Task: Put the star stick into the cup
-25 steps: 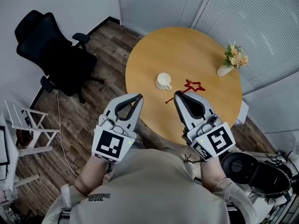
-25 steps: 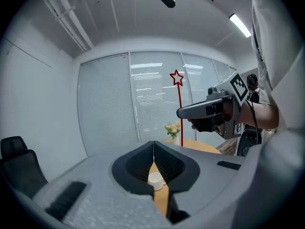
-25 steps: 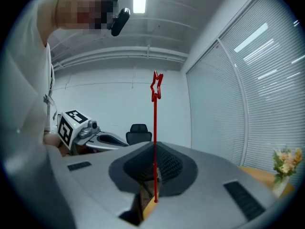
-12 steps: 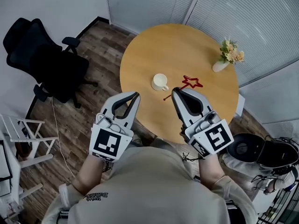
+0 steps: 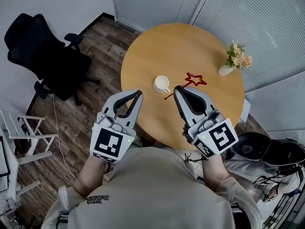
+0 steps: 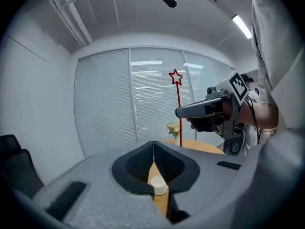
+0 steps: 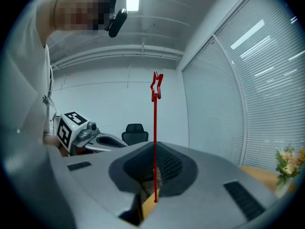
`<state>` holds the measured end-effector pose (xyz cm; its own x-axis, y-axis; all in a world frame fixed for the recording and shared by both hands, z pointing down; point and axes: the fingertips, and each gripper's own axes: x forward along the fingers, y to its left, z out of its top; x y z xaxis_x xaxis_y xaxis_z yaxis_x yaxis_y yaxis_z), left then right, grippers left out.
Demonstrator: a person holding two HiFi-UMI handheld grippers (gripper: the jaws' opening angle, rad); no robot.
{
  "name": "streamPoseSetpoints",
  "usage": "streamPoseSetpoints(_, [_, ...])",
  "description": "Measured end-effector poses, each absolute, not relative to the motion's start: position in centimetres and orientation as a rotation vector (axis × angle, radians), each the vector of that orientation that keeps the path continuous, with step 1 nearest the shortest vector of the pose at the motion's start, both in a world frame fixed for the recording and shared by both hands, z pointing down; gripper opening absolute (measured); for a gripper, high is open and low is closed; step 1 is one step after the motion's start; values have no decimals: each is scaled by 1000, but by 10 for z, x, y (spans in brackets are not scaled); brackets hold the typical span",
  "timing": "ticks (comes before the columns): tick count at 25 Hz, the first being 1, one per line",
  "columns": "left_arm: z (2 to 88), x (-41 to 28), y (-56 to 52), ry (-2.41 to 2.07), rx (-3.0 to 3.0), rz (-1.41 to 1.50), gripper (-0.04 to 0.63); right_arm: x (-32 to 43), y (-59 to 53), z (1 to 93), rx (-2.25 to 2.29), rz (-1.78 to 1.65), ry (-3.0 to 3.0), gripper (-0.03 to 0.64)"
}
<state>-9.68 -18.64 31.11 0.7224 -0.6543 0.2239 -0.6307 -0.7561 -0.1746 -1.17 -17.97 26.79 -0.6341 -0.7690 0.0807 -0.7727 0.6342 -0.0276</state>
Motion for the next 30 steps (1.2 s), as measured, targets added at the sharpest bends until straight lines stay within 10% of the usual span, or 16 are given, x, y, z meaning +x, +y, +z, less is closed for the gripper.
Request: streamPoseSetpoints(30, [354,-50,-287,1078,-2779,-574,21,22,-307,354,1349,163,-2660,31])
